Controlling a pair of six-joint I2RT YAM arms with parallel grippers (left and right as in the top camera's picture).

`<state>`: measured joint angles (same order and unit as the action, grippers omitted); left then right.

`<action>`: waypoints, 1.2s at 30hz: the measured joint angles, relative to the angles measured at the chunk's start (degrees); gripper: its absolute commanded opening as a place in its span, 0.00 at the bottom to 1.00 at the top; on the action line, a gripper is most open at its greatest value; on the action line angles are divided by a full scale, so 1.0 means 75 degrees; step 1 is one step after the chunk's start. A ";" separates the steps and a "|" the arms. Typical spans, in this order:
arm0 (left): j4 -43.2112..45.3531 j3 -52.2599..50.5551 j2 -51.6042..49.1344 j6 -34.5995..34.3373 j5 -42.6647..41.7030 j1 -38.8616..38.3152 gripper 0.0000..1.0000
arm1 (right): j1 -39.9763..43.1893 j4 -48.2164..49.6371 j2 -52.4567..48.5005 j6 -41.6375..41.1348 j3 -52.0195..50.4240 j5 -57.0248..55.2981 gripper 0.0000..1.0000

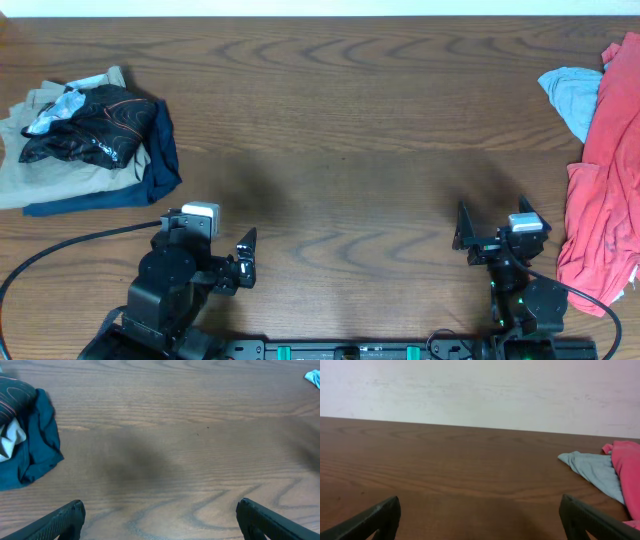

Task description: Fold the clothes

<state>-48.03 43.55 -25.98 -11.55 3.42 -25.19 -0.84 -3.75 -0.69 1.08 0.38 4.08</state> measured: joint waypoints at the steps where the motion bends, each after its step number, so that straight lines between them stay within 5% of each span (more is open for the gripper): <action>1: 0.0003 0.0000 0.0000 0.0000 0.0000 0.0000 0.98 | 0.0000 0.0000 0.0000 0.0000 0.0000 0.0000 0.99; 13: -0.0291 -0.0102 0.0283 0.0000 0.0003 0.1786 0.98 | 0.0000 -0.0003 0.0000 0.0000 0.0000 0.0000 0.99; 21: 0.0006 -0.1632 0.2113 0.0000 0.0000 0.2559 0.98 | 0.0000 0.0000 0.0000 0.0000 0.0000 0.0000 0.99; 36: 0.5875 -0.5059 0.3389 0.0321 -0.0131 0.2946 0.98 | 0.0000 -0.0003 0.0000 0.0000 0.0000 -0.0003 0.99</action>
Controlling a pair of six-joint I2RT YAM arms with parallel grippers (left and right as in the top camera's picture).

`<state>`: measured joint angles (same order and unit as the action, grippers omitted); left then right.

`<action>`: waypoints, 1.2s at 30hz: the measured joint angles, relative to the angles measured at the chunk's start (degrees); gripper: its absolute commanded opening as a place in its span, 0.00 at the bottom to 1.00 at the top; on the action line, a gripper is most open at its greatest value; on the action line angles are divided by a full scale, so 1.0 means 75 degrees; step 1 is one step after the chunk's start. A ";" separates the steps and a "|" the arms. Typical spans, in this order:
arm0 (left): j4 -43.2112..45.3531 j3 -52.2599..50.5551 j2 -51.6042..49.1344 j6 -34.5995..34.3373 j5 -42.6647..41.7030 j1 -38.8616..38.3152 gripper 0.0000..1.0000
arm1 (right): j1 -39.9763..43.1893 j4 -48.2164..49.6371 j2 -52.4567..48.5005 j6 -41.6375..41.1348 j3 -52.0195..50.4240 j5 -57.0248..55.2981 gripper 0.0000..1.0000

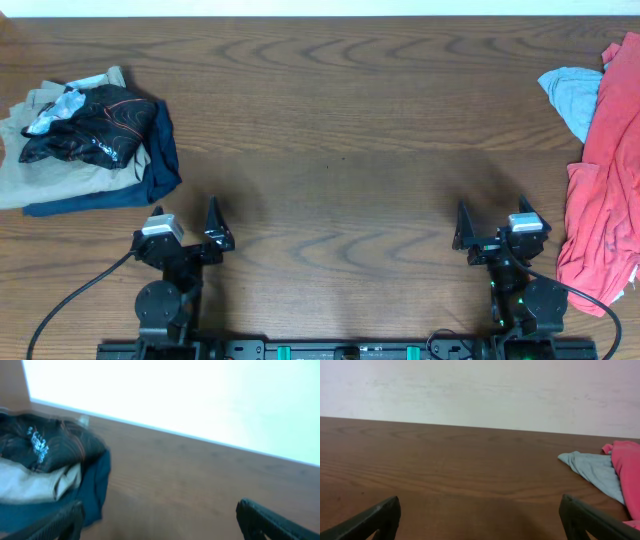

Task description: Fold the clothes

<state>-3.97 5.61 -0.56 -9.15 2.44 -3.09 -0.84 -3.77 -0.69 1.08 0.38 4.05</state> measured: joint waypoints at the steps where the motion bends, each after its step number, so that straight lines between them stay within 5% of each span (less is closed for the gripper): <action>1: 0.0388 -0.0172 -0.0003 0.0163 -0.0114 0.0000 0.98 | 0.0000 0.0000 0.0003 0.0000 0.0000 0.0003 0.99; 12: 0.0577 -0.0697 -0.0003 0.1230 -0.0918 0.0108 0.98 | 0.0000 0.0000 0.0000 0.0000 0.0000 0.0003 0.99; 36: 0.0379 -0.0644 -0.0006 0.1285 -0.0901 0.0157 0.98 | 0.0000 0.0003 0.0003 0.0000 0.0000 0.0003 0.99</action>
